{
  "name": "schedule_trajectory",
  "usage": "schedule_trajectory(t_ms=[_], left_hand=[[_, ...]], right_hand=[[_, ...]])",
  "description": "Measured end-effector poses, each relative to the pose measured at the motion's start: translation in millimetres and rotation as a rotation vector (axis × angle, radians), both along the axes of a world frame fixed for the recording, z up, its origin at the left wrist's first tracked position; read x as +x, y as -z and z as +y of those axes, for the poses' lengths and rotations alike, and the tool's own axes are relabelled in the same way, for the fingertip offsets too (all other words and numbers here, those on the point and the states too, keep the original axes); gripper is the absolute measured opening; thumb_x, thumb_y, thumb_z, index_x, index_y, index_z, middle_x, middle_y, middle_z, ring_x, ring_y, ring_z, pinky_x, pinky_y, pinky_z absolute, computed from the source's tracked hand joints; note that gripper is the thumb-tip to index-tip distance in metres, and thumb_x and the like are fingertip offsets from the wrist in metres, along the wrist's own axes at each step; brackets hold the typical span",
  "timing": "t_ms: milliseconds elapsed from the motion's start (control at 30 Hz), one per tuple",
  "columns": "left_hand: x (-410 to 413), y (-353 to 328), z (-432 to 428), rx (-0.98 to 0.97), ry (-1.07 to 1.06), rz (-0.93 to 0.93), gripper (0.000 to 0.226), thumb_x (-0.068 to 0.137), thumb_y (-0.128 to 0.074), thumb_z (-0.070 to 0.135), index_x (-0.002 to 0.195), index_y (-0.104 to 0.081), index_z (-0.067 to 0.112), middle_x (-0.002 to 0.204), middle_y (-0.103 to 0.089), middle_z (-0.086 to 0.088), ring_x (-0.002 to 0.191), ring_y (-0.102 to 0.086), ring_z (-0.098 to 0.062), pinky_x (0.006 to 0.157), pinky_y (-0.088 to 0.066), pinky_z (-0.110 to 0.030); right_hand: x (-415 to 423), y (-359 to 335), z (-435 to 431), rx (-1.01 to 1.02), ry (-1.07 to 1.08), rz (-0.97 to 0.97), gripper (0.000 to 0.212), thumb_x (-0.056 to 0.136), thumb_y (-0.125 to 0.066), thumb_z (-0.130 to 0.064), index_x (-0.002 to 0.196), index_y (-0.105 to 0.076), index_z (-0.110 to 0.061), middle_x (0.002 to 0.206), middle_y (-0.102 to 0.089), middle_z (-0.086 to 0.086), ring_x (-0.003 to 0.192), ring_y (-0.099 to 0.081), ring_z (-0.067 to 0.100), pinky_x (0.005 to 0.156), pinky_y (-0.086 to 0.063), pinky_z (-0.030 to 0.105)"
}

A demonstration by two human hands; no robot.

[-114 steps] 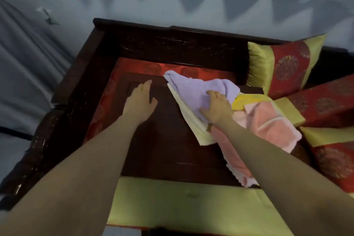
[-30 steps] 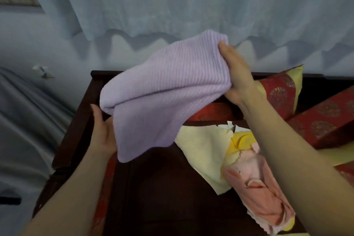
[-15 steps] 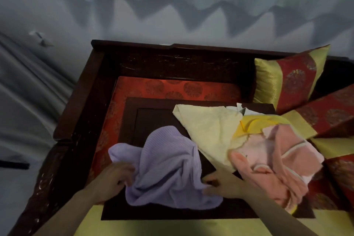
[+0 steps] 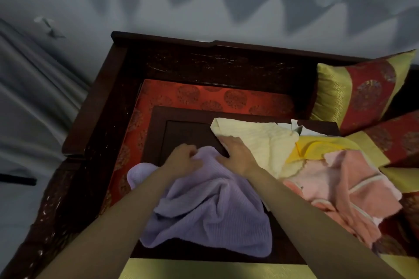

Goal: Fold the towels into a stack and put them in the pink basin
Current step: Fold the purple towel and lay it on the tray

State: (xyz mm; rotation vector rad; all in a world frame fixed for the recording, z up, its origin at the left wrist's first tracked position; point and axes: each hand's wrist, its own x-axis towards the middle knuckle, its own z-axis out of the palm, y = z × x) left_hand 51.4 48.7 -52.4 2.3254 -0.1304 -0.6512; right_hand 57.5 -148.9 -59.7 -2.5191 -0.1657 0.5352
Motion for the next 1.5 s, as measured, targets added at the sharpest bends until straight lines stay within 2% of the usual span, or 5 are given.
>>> schedule_trajectory(t_ms=[100, 400, 500, 833, 1500], left_hand=[[3.9, -36.6, -6.0, -0.282, 0.118, -0.039, 0.005, 0.080, -0.055, 0.030, 0.086, -0.056, 0.029, 0.080, -0.054, 0.008, 0.073, -0.048, 0.000, 0.065, -0.040, -0.022], [-44.3, -63.2, 77.9, 0.441, 0.752, 0.415, 0.025, 0.079, -0.069, 0.033, 0.101, -0.056, 0.034, 0.094, -0.058, 0.012, 0.084, -0.056, -0.006, 0.083, -0.049, -0.024], [-63.3, -58.4, 99.8, 0.042, 0.670, 0.654, 0.021, 0.081, -0.068, 0.028, 0.087, -0.060, 0.046, 0.093, -0.066, 0.007, 0.085, -0.061, -0.006, 0.079, -0.052, -0.025], [-21.2, 10.9, 146.3, 0.043, -0.172, 0.114, 0.020, 0.076, -0.075, 0.014, 0.068, -0.061, 0.025, 0.072, -0.061, 0.007, 0.076, -0.061, -0.015, 0.063, -0.043, -0.022], [-16.7, 6.7, 153.1, -0.152, -0.497, 0.209, 0.034, 0.072, -0.080, 0.017, 0.082, -0.069, -0.013, 0.077, -0.066, -0.018, 0.074, -0.060, -0.023, 0.068, -0.048, -0.028]], right_hand=[[15.3, -28.0, 10.6, 0.328, -0.106, 0.282, 0.105, 0.070, -0.079, -0.010, 0.151, -0.014, -0.022, 0.151, -0.034, 0.010, 0.136, -0.036, 0.027, 0.111, -0.035, 0.041], [-13.0, -72.2, -41.6, 0.320, -0.458, 0.824, 0.023, 0.063, -0.075, -0.019, 0.082, -0.064, -0.027, 0.074, -0.065, -0.020, 0.072, -0.061, -0.005, 0.060, -0.046, 0.011], [-32.9, -60.4, -56.2, 0.264, -0.356, 1.011, 0.028, 0.064, -0.080, -0.049, 0.088, -0.066, -0.041, 0.089, -0.067, -0.022, 0.088, -0.061, -0.004, 0.076, -0.049, 0.016], [-19.9, 9.6, -7.8, -0.083, 0.044, 0.146, 0.031, 0.086, -0.063, -0.026, 0.112, -0.055, -0.011, 0.107, -0.062, 0.008, 0.100, -0.060, 0.025, 0.086, -0.044, 0.032], [31.1, 12.7, 11.3, -0.071, -0.289, 0.003, 0.021, 0.081, -0.070, -0.029, 0.082, -0.074, -0.008, 0.087, -0.068, 0.008, 0.081, -0.062, 0.017, 0.074, -0.047, 0.029]])
